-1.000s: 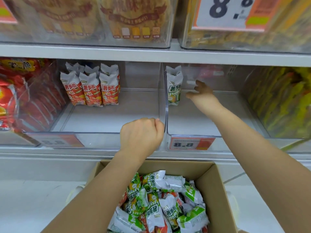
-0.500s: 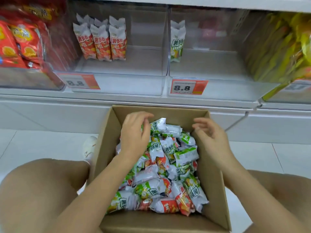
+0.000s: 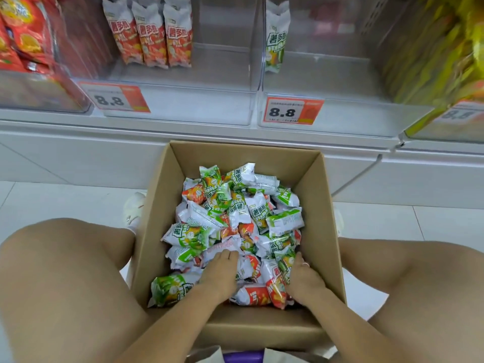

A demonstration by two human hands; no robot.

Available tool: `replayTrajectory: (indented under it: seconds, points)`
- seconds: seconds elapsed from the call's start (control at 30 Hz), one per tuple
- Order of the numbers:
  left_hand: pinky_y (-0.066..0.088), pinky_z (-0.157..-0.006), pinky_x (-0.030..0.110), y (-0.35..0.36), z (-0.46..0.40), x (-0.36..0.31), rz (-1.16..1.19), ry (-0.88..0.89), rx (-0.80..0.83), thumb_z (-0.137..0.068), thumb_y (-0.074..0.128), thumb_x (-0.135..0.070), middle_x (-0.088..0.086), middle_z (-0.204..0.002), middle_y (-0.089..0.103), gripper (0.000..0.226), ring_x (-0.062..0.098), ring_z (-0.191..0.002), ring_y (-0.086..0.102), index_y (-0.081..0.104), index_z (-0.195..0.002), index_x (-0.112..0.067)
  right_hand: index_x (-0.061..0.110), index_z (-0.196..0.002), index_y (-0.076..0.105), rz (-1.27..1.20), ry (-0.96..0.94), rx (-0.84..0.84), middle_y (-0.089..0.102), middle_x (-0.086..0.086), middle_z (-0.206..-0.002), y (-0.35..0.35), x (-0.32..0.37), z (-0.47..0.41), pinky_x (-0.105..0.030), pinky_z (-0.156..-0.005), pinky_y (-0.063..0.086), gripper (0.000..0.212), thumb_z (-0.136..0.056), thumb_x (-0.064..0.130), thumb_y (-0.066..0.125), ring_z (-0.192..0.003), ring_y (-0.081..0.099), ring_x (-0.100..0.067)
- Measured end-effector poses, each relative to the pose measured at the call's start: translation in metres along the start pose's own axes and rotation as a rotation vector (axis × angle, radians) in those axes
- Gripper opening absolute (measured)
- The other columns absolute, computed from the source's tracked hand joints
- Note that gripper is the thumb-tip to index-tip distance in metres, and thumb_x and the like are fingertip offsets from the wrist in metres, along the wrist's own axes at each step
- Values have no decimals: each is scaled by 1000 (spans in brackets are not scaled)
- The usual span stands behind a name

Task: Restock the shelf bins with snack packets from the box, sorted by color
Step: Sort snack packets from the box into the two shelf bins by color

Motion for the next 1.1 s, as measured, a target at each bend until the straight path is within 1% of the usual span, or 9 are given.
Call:
replayTrajectory:
  seconds: [0.07, 0.17, 0.33, 0.53, 0.6, 0.7, 0.8, 0.9, 1.1]
  points:
    - [38, -104, 36, 6, -1, 5, -72, -13, 49, -84, 69, -34, 9, -141, 36, 77, 27, -129, 37, 28, -145, -11, -1, -150, -4, 16, -4, -30, 29, -15, -150, -4, 3, 3, -30, -102, 42, 105, -85, 38, 68, -129, 47, -24]
    - [40, -102, 35, 19, 3, 13, 11, -30, 146, -80, 71, -39, 7, -142, 40, 82, 26, -128, 43, 28, -145, -14, 3, -141, 30, -20, -32, -16, 36, -12, -136, -13, 6, 8, -27, -88, 47, 86, -77, 41, 73, -115, 54, -22]
    - [47, -90, 30, 1, 8, 20, 635, -113, 86, -77, 73, -46, -2, -127, 58, 59, 16, -108, 56, 47, -125, -23, 20, -109, 56, -247, -170, -71, 50, 0, -103, -39, 23, 18, -25, -70, 46, 46, -72, 40, 75, -91, 55, -15]
    - [30, -104, 37, -43, 24, 10, 1431, -197, -2, -80, 69, -50, -1, -151, 31, 78, 19, -137, 33, 35, -144, -23, 32, -99, 60, -699, -281, -136, 63, 17, -93, -75, 29, 52, -22, -80, 49, 35, -72, 34, 82, -90, 61, -5]
    - [32, -104, 36, -49, 29, 0, 1603, -149, 49, -77, 70, -50, -6, -137, 47, 64, 11, -123, 45, 45, -131, -26, 28, -106, 62, -777, -303, -187, 63, 12, -96, -81, 25, 58, -23, -84, 49, 38, -73, 31, 82, -90, 61, -8]
    - [41, -91, 32, -58, 34, -10, 1733, -87, 89, -90, 59, -37, -10, -95, 69, 22, 6, -94, 59, 56, -108, -25, 18, -89, 71, -975, -335, -225, 70, -6, -86, -90, 19, 63, -27, -79, 54, 10, -83, 10, 72, -79, 67, -15]
    - [50, -88, 37, -58, 39, -15, 1788, -64, 128, -92, 58, -34, -9, -76, 74, 13, 17, -92, 64, 58, -101, -24, 15, -88, 69, -1031, -292, -198, 69, -15, -88, -83, 13, 61, -28, -79, 56, 13, -88, 4, 63, -85, 68, -25]
    - [50, -82, 35, -49, 35, -6, 1759, -105, 100, -88, 63, -40, -9, -104, 66, 37, 14, -100, 61, 50, -120, -26, 15, -103, 67, -841, -226, -92, 66, -1, -94, -53, 13, 51, -23, -79, 49, 15, -88, 13, 65, -96, 63, -19]
    - [40, -95, 38, -49, 33, 13, 1752, -149, 29, -82, 68, -44, -3, -144, 38, 65, 19, -124, 44, 42, -138, -26, 13, -145, 35, -541, -111, -81, 46, -7, -142, -25, 19, 25, -29, -95, 44, 73, -84, 35, 68, -125, 49, -22]
Point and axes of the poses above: each hand's wrist, its own z-axis away from the middle knuckle, its own y-axis out of the palm, x = y × z, the point moved 10 cm from there along -z, towards the middle knuckle
